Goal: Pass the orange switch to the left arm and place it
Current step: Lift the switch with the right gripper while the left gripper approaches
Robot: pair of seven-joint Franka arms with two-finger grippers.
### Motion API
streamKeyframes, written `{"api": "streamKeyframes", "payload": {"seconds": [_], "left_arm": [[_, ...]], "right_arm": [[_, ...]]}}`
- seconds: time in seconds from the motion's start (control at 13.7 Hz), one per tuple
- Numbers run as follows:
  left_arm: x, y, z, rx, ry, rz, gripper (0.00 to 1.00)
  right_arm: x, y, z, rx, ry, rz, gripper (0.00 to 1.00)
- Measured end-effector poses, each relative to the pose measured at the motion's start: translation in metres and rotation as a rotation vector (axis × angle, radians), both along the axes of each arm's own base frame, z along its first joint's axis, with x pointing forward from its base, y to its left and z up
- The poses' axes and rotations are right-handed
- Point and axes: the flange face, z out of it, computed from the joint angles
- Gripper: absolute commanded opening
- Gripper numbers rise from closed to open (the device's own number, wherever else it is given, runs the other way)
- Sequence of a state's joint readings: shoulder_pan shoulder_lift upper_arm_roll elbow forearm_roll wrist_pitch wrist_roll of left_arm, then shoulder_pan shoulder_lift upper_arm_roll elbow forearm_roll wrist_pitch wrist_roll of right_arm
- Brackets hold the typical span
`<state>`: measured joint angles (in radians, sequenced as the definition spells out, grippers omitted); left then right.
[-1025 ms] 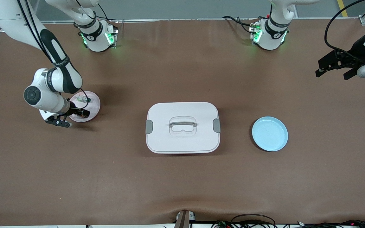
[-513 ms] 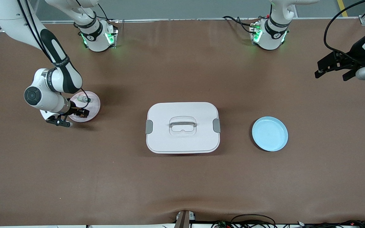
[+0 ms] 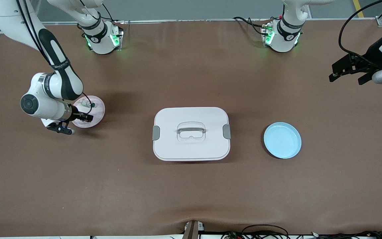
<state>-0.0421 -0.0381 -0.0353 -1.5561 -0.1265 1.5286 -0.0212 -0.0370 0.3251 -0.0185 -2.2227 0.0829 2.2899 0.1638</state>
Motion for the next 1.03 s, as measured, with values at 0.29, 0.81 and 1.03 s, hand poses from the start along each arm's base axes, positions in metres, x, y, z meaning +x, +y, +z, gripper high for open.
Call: {"api": "streamKeyframes", "payload": {"seconds": [0.29, 0.81, 1.03], "left_arm": [[-0.001, -0.010, 0.008, -0.089, -0.008, -0.007, 1.00], [0.010, -0.042, 0.014, -0.393, 0.009, -0.019, 1.00], [0.030, -0.052, -0.001, -0.508, 0.014, 0.000, 1.00]], "right_arm": [[0.015, 0.039, 0.047, 0.030, 0.050, -0.136, 0.00], [0.027, 0.134, 0.141, 0.075, 0.144, -0.367, 0.00], [0.031, 0.202, 0.195, 0.101, 0.178, -0.472, 0.00]]}}
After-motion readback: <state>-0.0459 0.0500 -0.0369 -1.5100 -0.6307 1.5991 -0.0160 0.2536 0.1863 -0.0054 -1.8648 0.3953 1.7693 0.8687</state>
